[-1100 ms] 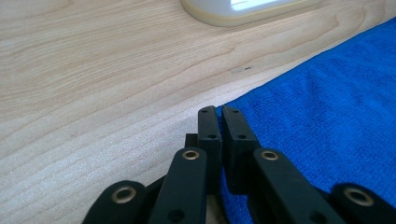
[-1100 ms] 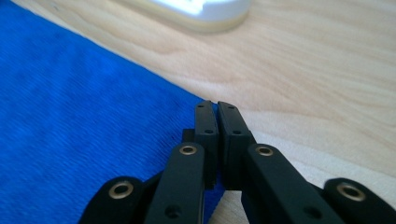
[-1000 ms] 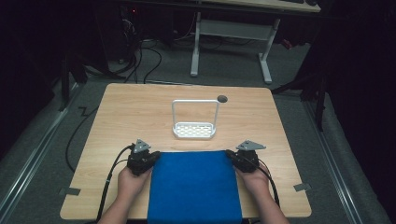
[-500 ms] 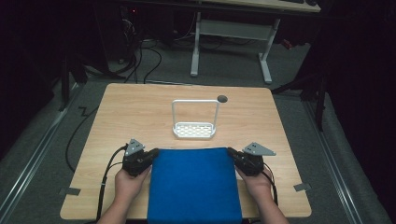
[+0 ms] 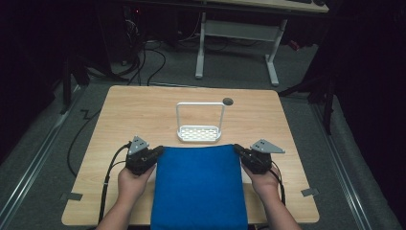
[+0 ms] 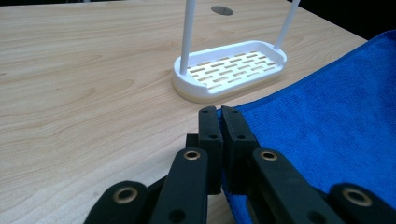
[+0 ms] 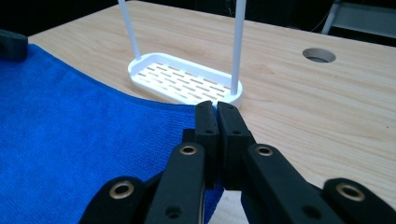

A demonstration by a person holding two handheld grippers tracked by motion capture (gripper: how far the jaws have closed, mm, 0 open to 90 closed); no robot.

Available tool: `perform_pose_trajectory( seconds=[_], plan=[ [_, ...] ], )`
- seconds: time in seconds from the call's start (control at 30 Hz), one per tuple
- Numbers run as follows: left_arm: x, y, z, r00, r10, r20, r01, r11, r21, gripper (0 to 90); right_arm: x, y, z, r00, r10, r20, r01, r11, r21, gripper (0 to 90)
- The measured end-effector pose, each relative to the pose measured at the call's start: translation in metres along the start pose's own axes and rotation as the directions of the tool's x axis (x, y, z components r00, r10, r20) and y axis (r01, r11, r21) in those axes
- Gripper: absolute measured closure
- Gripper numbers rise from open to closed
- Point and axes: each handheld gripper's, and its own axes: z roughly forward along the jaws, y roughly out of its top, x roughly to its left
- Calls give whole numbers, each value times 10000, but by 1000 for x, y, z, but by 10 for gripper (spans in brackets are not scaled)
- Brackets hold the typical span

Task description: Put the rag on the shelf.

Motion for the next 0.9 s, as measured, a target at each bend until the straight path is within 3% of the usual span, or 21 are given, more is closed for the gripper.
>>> perform_pose_trajectory(
  seconds=[0.1,0.37,0.9],
  plan=[
    [3,8,-2,9999,-157,22,157,9996,-218,876,-3,5,0,9999,133,48,-132,9998,-171,887],
    [2,35,-13,10000,-79,27,81,9962,-872,877,-7,25,-10,9996,21,270,2,9963,-865,887],
    [1,76,-38,10000,-1,33,8,9802,-1980,877,-5,72,-39,9982,-123,591,255,9736,-2268,887]
  ],
)
